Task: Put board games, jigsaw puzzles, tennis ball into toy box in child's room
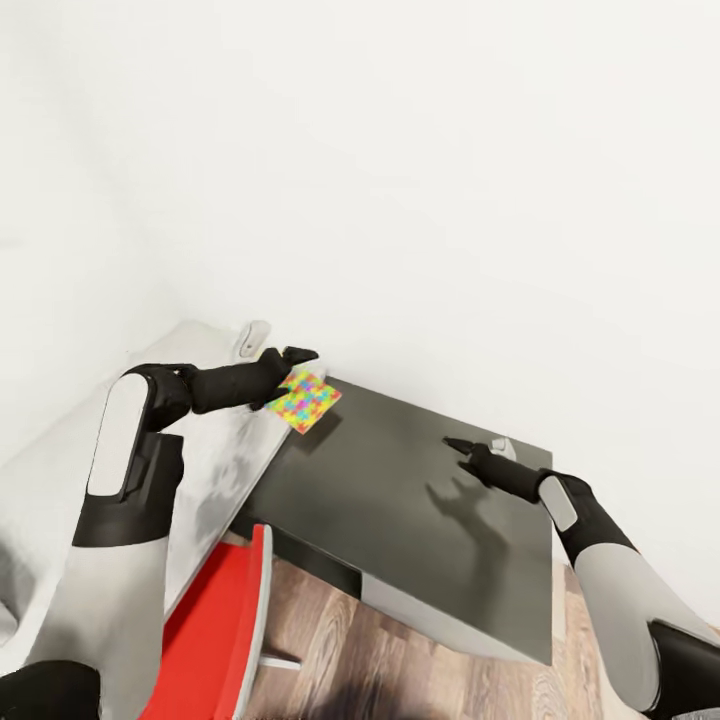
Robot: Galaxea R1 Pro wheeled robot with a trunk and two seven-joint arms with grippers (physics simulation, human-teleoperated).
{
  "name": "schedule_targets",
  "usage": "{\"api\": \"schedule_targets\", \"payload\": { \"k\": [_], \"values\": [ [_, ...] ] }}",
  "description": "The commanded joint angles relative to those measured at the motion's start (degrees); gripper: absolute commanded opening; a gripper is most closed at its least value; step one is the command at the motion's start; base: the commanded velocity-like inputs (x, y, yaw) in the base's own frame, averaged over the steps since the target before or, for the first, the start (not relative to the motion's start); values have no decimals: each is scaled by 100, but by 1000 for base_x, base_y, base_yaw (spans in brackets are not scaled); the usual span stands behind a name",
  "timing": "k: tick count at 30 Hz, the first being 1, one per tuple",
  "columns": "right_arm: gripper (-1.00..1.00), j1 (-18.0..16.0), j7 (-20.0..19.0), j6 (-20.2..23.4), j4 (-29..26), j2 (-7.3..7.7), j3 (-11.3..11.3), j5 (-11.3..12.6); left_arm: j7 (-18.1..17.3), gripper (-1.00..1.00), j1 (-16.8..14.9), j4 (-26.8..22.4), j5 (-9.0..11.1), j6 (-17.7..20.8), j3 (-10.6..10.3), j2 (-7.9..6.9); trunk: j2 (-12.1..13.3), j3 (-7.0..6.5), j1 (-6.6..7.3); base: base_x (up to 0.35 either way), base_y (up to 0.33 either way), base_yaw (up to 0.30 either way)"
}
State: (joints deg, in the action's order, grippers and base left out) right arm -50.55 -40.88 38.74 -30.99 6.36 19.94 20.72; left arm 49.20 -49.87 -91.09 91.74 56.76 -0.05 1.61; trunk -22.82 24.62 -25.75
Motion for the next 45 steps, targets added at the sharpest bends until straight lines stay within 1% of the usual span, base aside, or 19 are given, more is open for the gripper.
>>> {"api": "schedule_targets", "payload": {
  "k": [1,2,5,6,9,12,17,18,22,25,29,32,38,42,45],
  "values": [
    [100,-1,2,-32,21,-2,193,10,683,100,-367,55,149,3,-5,90,-10,9,-3,0,0,230],
    [100,-1,19,-74,31,-2,310,9,1013,100,-536,78,257,-1,-18,172,-10,9,-3,0,0,215],
    [100,0,35,-123,45,-2,470,10,1416,100,-720,106,424,-9,-40,289,-10,9,-3,0,0,203],
    [100,0,39,-135,50,-2,512,11,1517,100,-766,117,468,-12,-46,320,-10,9,-3,0,0,189],
    [100,1,44,-145,57,1,550,11,1607,100,-806,130,506,-14,-51,347,-10,9,-3,0,0,186],
    [100,1,45,-152,63,8,573,15,1661,100,-839,153,535,-17,-56,377,-10,6,-3,0,0,192],
    [100,-6,45,-156,66,20,593,24,1696,100,-1126,475,544,-82,-87,475,-10,-12,-3,0,0,237],
    [100,-7,45,-156,63,27,596,26,1701,100,-1243,598,545,-95,-148,503,-10,-16,-3,0,0,263],
    [100,-7,43,-152,55,50,597,30,1704,100,-1332,698,546,-135,-267,521,-10,-31,-3,0,0,271],
    [100,-6,39,-150,32,62,603,72,1714,100,-1371,739,546,-263,-392,528,-10,-39,-3,0,0,282],
    [100,-1,31,-148,12,118,600,248,1721,100,-1437,767,547,-358,-524,538,-10,-44,-3,0,0,190],
    [100,0,31,-148,8,139,599,312,1723,100,-1470,773,548,-379,-554,540,-10,-45,-3,0,0,75],
    [100,1,54,-147,13,155,602,347,1724,100,-1497,778,547,-397,-570,543,-10,-46,-3,0,0,101],
    [100,1,181,-154,21,164,606,368,1724,100,-1510,790,546,-402,-574,554,-10,-46,-3,0,0,41],
    [100,1,251,-150,45,216,609,414,1724,100,-1514,793,546,-403,-574,564,-10,-46,-3,0,0,12]
  ]
}}
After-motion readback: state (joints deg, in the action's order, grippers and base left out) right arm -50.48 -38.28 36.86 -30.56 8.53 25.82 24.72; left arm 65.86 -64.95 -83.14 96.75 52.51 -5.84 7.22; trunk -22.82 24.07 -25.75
